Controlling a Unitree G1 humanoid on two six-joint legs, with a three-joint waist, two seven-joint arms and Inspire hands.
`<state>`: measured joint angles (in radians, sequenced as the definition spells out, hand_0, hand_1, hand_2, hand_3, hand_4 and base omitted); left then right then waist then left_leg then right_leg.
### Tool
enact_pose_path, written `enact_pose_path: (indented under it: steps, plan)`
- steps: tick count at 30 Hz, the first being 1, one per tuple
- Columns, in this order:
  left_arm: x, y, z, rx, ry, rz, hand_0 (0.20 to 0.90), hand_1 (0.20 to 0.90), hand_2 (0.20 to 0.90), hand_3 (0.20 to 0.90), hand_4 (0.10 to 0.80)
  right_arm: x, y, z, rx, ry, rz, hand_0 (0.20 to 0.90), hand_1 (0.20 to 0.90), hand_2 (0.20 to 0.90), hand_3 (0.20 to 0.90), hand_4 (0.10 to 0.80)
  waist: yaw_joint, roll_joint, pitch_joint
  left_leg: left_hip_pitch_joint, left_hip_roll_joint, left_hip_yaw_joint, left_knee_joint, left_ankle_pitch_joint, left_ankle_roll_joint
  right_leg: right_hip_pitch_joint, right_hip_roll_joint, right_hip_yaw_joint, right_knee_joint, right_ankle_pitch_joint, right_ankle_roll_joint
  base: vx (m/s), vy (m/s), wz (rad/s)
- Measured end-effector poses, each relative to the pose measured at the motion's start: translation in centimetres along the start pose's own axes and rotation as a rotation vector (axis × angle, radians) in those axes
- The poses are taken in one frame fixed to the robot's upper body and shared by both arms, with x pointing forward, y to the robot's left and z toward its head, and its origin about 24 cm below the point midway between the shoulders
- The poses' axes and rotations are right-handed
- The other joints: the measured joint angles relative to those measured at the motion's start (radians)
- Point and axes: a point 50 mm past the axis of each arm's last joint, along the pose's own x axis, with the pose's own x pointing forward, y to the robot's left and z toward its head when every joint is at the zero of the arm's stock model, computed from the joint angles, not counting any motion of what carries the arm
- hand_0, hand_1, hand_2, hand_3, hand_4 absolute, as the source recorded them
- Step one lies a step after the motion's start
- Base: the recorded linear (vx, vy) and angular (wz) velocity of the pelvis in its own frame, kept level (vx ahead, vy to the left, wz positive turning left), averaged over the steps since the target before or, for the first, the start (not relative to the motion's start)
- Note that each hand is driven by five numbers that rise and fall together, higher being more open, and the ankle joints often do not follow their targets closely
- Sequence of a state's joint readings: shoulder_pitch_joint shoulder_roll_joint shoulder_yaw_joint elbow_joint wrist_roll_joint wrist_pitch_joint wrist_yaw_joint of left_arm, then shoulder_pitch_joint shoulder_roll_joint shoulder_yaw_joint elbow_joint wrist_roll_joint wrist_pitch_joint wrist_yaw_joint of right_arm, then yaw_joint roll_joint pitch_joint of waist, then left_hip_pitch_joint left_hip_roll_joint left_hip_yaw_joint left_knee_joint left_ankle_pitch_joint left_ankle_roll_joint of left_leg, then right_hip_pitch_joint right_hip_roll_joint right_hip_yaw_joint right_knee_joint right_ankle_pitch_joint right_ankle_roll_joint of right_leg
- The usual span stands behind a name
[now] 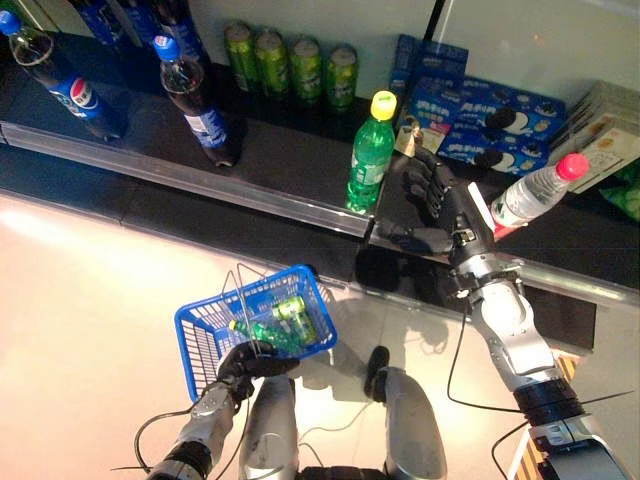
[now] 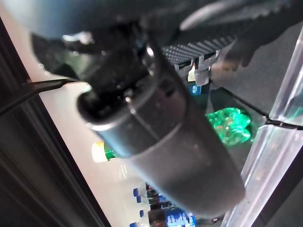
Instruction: Pick up the drink and place into the basket.
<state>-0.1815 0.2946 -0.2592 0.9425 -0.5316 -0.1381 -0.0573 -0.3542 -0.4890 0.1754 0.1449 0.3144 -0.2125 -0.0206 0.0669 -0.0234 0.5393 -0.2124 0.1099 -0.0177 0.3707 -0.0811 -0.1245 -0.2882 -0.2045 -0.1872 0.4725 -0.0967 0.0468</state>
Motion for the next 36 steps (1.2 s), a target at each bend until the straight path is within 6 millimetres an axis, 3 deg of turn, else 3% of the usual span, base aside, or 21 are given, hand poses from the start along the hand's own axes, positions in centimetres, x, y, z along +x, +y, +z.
enact_pose_path:
  steps: [13,17,20,25,36]
  plan:
    - [-1.0,1.0,-1.7,0.017,0.044,-0.003,0.3,0.3,0.3,0.2,0.1,0.1,0.2,-0.7,0.011,0.06,0.001,0.9,0.9,0.9,0.9,0.8,0.018,0.029,-0.002,0.097,-0.012,-0.003,0.028,-0.036,0.002,0.114,-0.009,-0.005,0.01,-0.034,0.018,0.166,0.006,0.03]
    - [-1.6,1.5,-2.7,0.007,0.065,0.015,0.3,0.3,0.3,0.2,0.1,-1.0,0.2,-1.6,0.023,0.099,-0.021,0.9,0.9,0.9,0.9,0.8,0.019,0.031,-0.004,0.14,-0.011,-0.002,0.01,-0.039,0.004,0.159,-0.011,-0.008,-0.011,-0.034,0.022,0.07,0.013,0.01]
    - [-2.4,2.3,-3.7,-0.025,0.075,0.044,0.3,0.3,0.3,0.2,0.1,-3.1,0.4,-2.8,0.04,0.15,-0.03,0.9,0.9,0.9,0.9,0.8,0.015,0.034,-0.009,0.162,-0.01,0.001,-0.016,-0.043,0.009,0.182,-0.009,-0.009,-0.04,-0.027,0.029,0.066,0.024,-0.01]
    - [-3.7,2.7,-5.5,-0.079,0.106,0.077,0.3,0.3,0.3,0.2,0.1,-8.4,0.8,-4.4,0.051,0.238,-0.029,0.9,0.9,0.9,0.9,0.8,0.005,0.029,-0.034,0.234,-0.005,0.031,-0.112,-0.015,0.01,0.237,0.004,0.003,-0.138,0.013,0.041,-0.006,0.015,-0.12]
    - [-5.8,3.5,-8.7,-0.046,0.215,0.128,0.3,0.3,0.3,0.2,0.1,-11.0,0.2,-5.1,0.059,0.276,-0.014,0.9,0.9,0.9,0.9,0.8,-0.055,-0.016,-0.196,0.284,0.003,0.099,-0.299,0.055,0.027,0.284,0.034,0.033,-0.391,0.14,0.058,-0.092,0.016,-0.15]
